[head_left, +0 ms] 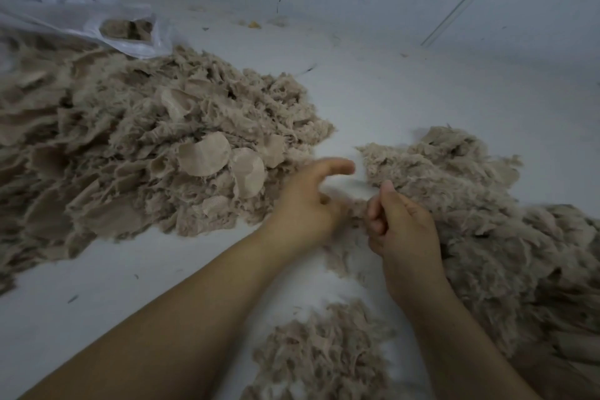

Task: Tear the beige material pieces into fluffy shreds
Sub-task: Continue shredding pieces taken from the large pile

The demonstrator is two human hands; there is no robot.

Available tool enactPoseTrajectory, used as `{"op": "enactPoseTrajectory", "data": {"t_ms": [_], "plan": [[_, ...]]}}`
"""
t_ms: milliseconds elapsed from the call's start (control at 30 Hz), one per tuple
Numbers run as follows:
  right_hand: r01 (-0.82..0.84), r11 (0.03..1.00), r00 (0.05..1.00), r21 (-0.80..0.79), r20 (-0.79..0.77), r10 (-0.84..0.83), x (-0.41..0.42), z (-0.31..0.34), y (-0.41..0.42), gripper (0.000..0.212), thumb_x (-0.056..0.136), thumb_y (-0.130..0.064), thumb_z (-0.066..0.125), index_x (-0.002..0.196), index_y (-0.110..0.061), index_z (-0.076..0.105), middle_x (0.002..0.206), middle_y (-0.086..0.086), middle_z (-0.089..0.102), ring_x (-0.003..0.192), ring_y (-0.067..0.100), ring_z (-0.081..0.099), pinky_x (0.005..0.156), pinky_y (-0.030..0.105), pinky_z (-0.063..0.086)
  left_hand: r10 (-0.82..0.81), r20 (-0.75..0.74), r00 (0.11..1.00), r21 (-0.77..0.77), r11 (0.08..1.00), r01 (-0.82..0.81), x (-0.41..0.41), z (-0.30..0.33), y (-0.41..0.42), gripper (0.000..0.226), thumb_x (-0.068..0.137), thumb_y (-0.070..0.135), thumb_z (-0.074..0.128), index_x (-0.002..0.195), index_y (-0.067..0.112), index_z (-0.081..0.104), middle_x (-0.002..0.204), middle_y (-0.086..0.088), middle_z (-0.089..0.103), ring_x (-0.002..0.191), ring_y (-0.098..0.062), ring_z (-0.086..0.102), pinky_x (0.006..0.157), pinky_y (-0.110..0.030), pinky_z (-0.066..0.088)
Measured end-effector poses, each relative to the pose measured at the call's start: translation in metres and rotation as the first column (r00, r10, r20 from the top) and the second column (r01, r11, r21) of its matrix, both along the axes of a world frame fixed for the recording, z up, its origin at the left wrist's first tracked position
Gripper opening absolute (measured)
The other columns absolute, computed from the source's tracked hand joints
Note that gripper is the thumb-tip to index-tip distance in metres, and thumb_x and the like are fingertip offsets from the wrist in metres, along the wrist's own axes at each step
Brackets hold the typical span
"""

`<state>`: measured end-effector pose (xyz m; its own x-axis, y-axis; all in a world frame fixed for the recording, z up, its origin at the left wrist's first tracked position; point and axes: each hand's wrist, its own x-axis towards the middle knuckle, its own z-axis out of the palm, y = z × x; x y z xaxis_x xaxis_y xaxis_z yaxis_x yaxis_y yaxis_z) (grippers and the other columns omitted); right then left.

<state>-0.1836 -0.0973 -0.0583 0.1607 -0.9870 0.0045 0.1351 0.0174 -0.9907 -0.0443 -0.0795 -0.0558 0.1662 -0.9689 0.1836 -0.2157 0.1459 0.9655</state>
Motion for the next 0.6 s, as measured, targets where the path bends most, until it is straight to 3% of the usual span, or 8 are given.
{"op": "enactPoseTrajectory", "data": {"t_ms": [67,167,233,300,367,433,533,600], "plan": [[-0.019,1.000,1.000,-0.019,-0.001,0.019,-0.001,-0.001,0.000,0.048,0.107,-0.027,0.043,0.063,-0.009,0.050,0.051,0.000,0.035,0.042,0.008,0.027,0.041,0.016,0.028,-0.182,0.278,0.943,0.042,0.983,0.177,-0.008,-0.003,-0.001,0.040,0.086,-0.005,0.059,0.119,0.018,0.062,0.110,0.006,0.066,0.080,0.001,0.062,0.068,-0.017,0.049],[-0.003,0.999,1.000,-0.035,-0.008,0.002,-0.001,-0.001,0.001,0.045,0.107,-0.025,0.043,0.066,-0.009,0.054,0.052,-0.001,0.038,0.043,0.008,0.028,0.042,0.016,0.028,-0.152,0.418,0.896,0.008,0.987,0.164,-0.014,-0.005,-0.003,0.025,0.084,-0.008,0.055,0.084,0.014,0.067,0.070,0.003,0.061,0.060,-0.009,0.055,0.058,-0.027,0.043],[0.056,0.998,0.998,-0.004,0.007,-0.056,-0.001,-0.002,-0.002,0.036,0.107,-0.022,0.044,0.076,-0.010,0.061,0.057,-0.003,0.050,0.046,0.007,0.034,0.041,0.017,0.030,-0.061,0.301,0.952,0.009,0.998,0.061,-0.014,-0.007,-0.004,0.024,0.091,-0.003,0.054,0.080,0.013,0.068,0.055,0.004,0.060,0.048,-0.016,0.058,0.047,-0.027,0.047],[0.082,0.996,0.997,0.033,0.000,-0.082,-0.001,-0.003,-0.005,0.031,0.107,-0.022,0.043,0.090,-0.014,0.067,0.065,-0.008,0.063,0.046,0.007,0.042,0.041,0.019,0.035,0.001,0.076,0.997,0.055,0.998,-0.005,-0.011,-0.006,-0.005,0.022,0.097,0.003,0.054,0.082,0.010,0.068,0.049,-0.004,0.060,0.041,-0.020,0.058,0.041,-0.026,0.047],[0.073,0.996,0.996,0.040,-0.062,-0.071,0.000,-0.004,-0.006,0.032,0.108,-0.026,0.041,0.093,-0.020,0.069,0.071,-0.012,0.070,0.045,0.008,0.049,0.043,0.021,0.042,0.015,-0.148,0.989,0.081,0.997,-0.003,-0.008,-0.005,-0.006,0.022,0.099,0.007,0.053,0.081,0.004,0.066,0.048,-0.014,0.057,0.037,-0.022,0.055,0.038,-0.023,0.044],[0.061,0.997,0.995,0.050,-0.082,-0.057,0.001,-0.006,-0.005,0.032,0.107,-0.026,0.043,0.091,-0.017,0.069,0.068,-0.010,0.070,0.048,0.009,0.055,0.047,0.021,0.047,0.011,-0.283,0.959,0.070,0.998,0.009,-0.007,-0.006,-0.005,0.029,0.099,0.007,0.052,0.073,0.008,0.066,0.047,-0.017,0.054,0.034,-0.021,0.050,0.036,-0.021,0.039],[0.075,0.996,0.993,0.038,-0.094,-0.072,-0.001,-0.009,-0.007,0.027,0.105,-0.018,0.049,0.088,-0.011,0.069,0.057,-0.008,0.055,0.051,0.006,0.049,0.051,0.020,0.044,0.054,-0.416,0.908,0.059,0.998,-0.033,-0.002,-0.006,-0.005,0.045,0.096,0.002,0.049,0.058,0.020,0.064,0.046,-0.011,0.050,0.030,-0.020,0.040,0.037,-0.019,0.030],[0.088,0.995,0.995,0.052,-0.050,-0.086,-0.003,-0.009,-0.008,0.022,0.103,-0.014,0.053,0.088,-0.011,0.069,0.058,-0.008,0.054,0.054,0.006,0.049,0.052,0.019,0.044,0.077,-0.442,0.894,0.052,0.997,-0.060,0.002,-0.006,-0.006,0.044,0.095,0.002,0.048,0.058,0.020,0.062,0.046,-0.010,0.050,0.029,-0.019,0.040,0.036,-0.018,0.030]]}}
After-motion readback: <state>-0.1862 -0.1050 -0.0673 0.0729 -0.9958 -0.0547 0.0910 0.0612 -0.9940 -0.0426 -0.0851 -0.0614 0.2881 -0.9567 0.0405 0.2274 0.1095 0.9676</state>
